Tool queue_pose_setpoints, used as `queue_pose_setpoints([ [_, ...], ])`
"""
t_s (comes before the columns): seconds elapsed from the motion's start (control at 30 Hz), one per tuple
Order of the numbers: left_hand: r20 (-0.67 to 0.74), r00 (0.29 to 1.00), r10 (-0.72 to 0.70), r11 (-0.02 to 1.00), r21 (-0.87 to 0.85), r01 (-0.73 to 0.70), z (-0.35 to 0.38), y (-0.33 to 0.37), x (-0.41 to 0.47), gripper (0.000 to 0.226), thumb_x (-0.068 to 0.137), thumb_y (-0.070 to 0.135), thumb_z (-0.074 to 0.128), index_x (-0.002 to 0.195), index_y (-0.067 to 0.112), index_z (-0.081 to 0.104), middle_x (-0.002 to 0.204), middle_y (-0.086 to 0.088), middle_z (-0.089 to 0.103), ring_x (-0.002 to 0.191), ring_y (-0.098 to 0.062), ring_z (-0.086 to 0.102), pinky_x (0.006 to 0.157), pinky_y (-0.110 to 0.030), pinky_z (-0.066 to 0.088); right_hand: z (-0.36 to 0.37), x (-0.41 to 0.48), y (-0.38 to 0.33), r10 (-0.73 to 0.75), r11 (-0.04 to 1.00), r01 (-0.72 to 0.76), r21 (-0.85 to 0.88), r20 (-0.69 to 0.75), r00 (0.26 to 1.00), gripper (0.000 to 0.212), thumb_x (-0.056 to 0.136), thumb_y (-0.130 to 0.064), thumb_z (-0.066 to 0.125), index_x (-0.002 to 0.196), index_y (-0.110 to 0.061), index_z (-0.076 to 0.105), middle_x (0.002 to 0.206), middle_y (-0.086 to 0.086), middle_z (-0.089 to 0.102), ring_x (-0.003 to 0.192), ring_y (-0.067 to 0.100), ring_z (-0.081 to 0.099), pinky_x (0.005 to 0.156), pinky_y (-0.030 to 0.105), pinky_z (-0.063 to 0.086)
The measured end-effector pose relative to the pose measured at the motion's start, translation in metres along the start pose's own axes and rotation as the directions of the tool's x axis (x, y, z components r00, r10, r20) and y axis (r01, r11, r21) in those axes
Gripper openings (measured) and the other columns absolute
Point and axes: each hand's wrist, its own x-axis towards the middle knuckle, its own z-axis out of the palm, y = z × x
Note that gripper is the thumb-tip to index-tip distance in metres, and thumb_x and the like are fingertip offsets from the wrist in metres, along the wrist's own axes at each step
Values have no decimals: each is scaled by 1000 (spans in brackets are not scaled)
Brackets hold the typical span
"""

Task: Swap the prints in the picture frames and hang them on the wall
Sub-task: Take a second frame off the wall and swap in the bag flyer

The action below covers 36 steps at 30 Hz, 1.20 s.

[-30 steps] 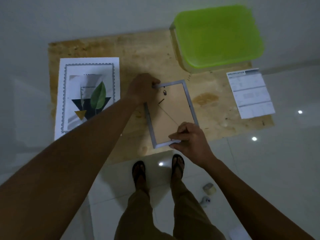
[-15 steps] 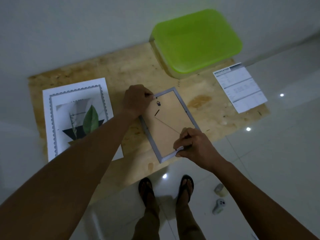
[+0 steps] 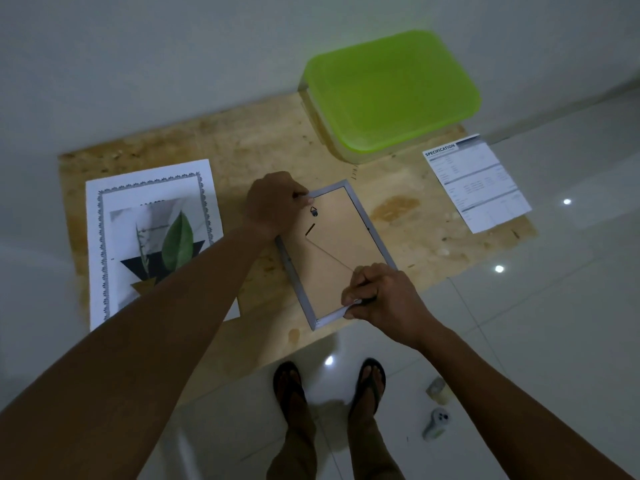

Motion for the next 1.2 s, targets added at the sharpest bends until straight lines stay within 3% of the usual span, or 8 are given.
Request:
queue_pose_setpoints([
  [0.1,66,992,103,981,157,-112,-2,3,4,35,90,38,59,83,9,77,82,-11,66,73,-31,61,59,-32,40,0,-2,-2,-9,1000,9,7,-20,1000,9,76,-34,76,83,-30,80,84,-16,66,80,12,62,65,39,51],
  [0.27,160,966,205,913,326,-247,-5,14,3,28,91,18,59,76,-4,68,78,-24,61,68,-41,61,56,-38,39,1,-2,0,-17,1000,17,-15,-13,1000,10,79,-37,73,84,-32,80,85,-20,65,80,11,61,67,40,49],
  [0.47,203,936,289,854,388,-348,-2,18,-1,26,58,-5,76,50,3,52,52,-17,48,41,-29,50,49,-25,26,2,-3,1,-12,1000,12,-12,-15,1000,12,80,-39,72,85,-32,80,86,-17,68,81,10,61,68,40,50],
  [0.53,205,932,298,852,383,-357,-2,22,-3,20,58,-9,70,53,1,53,55,-19,50,46,-31,53,52,-27,27,1,-3,1,-10,1000,10,0,-22,1000,13,80,-40,72,85,-31,81,86,-17,69,80,10,61,68,40,50],
  [0.6,237,940,244,849,417,-325,-1,24,-3,7,71,-7,61,66,-2,60,69,-21,56,63,-36,59,56,-33,29,0,-2,-1,-19,1000,19,6,-32,999,16,79,-40,71,84,-29,81,85,-17,69,79,10,61,67,39,50],
  [0.77,189,968,167,866,442,-235,1,29,-2,15,86,0,52,89,-2,66,91,-20,61,86,-37,59,66,-37,30,-3,-1,-3,-37,999,37,10,-28,999,16,78,-40,71,83,-28,81,84,-17,69,77,8,60,64,38,50],
  [1.13,227,970,84,902,396,-170,0,26,3,20,90,6,52,98,-4,67,101,-24,62,95,-40,60,73,-41,39,-4,-3,-8,-65,998,66,11,-82,994,17,77,-38,73,78,-23,81,84,-12,75,73,7,62,59,36,52],
  [1.2,155,981,116,950,269,-155,-2,20,1,23,92,10,50,86,-3,68,89,-23,63,85,-40,60,73,-43,44,-3,-6,-10,-52,998,54,35,-66,996,10,76,-31,78,79,-22,80,86,-11,74,75,8,63,61,39,53],
])
